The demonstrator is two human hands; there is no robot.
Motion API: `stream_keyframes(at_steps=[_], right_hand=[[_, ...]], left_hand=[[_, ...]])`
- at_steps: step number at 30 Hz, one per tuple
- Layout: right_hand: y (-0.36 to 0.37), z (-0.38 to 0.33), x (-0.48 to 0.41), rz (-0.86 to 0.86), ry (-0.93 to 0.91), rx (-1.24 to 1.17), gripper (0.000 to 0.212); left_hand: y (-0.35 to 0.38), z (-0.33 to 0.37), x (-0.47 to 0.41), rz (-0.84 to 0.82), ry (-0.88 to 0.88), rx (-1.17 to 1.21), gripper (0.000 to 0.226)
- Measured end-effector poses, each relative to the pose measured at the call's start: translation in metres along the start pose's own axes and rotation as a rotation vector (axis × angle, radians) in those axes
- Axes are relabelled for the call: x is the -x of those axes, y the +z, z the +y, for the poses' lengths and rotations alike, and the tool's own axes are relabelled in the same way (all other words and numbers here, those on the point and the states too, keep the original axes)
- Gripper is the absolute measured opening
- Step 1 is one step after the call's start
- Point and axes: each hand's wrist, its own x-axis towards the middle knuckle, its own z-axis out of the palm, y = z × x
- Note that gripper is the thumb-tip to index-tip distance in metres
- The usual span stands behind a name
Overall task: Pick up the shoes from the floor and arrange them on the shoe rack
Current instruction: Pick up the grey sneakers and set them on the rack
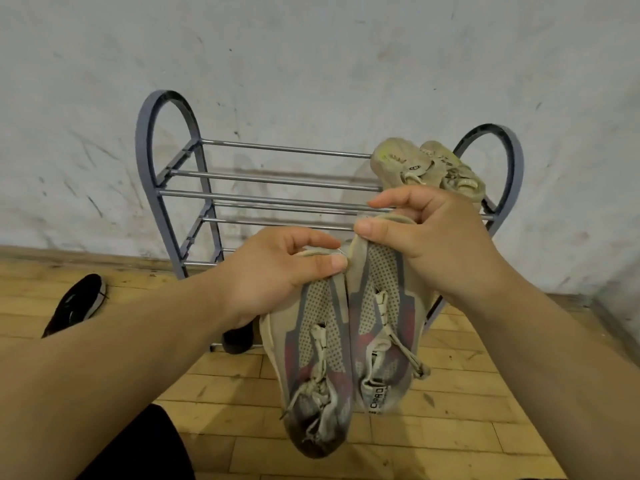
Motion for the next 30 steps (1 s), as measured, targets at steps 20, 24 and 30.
stream_keyframes(at_steps=[20, 24, 30], right_hand=[[-0.002, -0.006, 0.011, -0.099, -0.131, 0.134, 0.047], [-0.019, -0.003, 0.01, -0.242, -0.096, 0.157, 0.086], [-0.027, 0.002, 0.016, -0.44, -0.046, 0.181, 0.083]], left_hand=[[0.015, 0.002, 0.005, 0.082, 0.147, -0.258, 0.013], [0.007, 0.01, 0.008, 0.114, 0.151, -0.178, 0.014], [-0.021, 0.02, 0.011, 0.272, 0.114, 0.187, 0.014]])
